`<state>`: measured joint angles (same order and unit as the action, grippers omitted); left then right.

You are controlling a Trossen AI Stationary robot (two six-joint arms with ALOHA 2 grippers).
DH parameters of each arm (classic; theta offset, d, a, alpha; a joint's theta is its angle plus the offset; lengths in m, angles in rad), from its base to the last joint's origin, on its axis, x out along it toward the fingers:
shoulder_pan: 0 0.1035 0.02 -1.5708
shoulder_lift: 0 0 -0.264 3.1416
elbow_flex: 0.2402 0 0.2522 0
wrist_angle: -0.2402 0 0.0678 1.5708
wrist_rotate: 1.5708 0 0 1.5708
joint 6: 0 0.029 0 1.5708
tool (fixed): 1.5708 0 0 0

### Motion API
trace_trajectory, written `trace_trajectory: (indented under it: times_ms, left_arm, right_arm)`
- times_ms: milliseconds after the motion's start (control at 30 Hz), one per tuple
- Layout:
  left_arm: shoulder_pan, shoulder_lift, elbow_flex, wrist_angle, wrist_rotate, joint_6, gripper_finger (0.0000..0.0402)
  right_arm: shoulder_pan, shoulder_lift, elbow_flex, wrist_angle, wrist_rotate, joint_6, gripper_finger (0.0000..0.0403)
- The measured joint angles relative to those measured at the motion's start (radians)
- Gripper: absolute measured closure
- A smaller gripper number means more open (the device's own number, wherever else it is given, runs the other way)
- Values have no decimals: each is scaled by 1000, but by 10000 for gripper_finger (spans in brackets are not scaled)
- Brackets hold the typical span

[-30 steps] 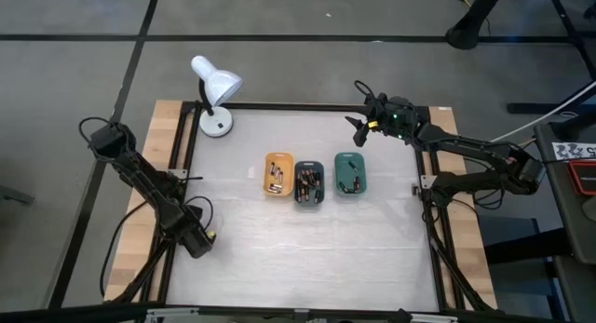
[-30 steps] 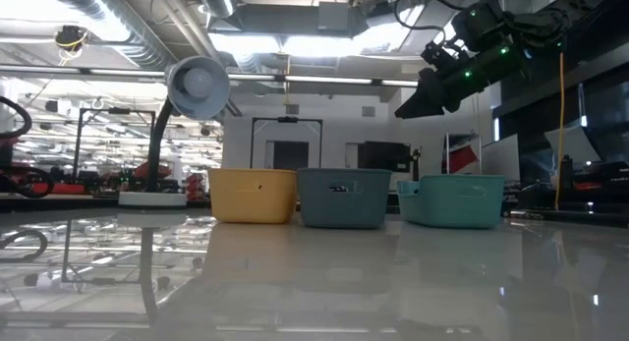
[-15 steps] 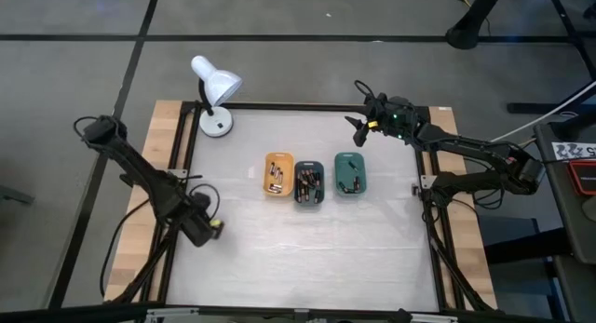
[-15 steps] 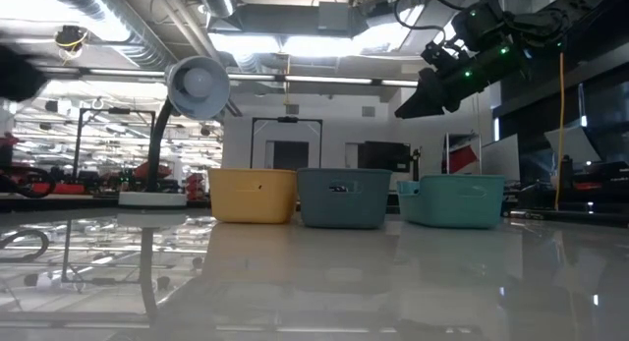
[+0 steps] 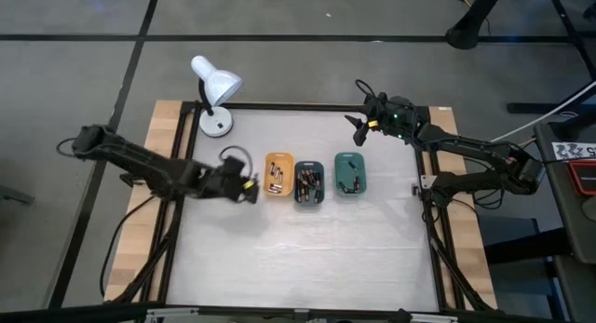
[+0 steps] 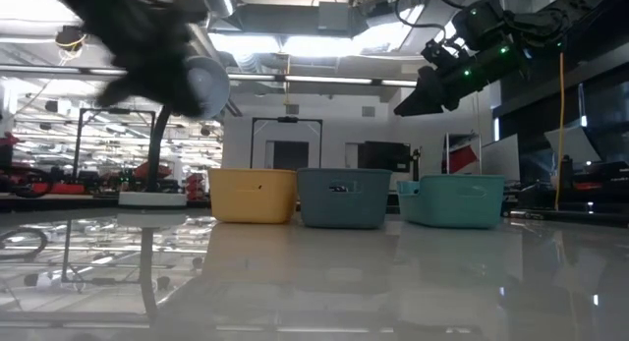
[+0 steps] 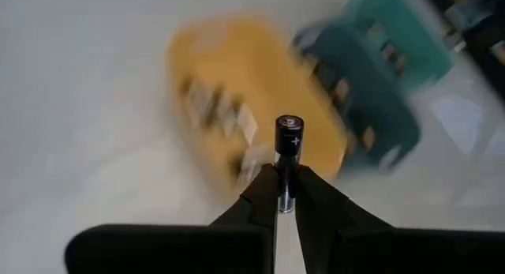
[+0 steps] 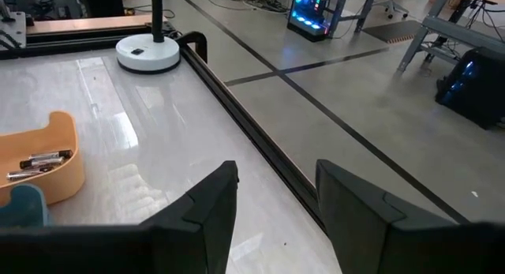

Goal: Sort batteries
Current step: Put the silver battery into the yellow bin

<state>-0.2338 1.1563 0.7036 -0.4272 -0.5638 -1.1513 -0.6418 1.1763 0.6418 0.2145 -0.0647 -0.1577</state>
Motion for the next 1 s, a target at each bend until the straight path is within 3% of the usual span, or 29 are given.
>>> trace_trajectory:
  times_ms: [133,333,500,700,1000]
  left_arm:
    - [172,66,0,224,93,278,381]
    - [319,217,1,410,251,411,382]
    - [351,339,2,510,311,442,377]
    - [361,382,3,526,315,479,380]
    - [366,384,3,514,319,556,364]
  right_arm:
    - [0,0,0,-12,-2,0,230]
    - [0,0,0,-63,-22,0,230]
    - [0,0,0,-150,72,0,230]
    - [0,-5,0,-317,232,28,230]
    - [0,-16,0,-459,248,218,230]
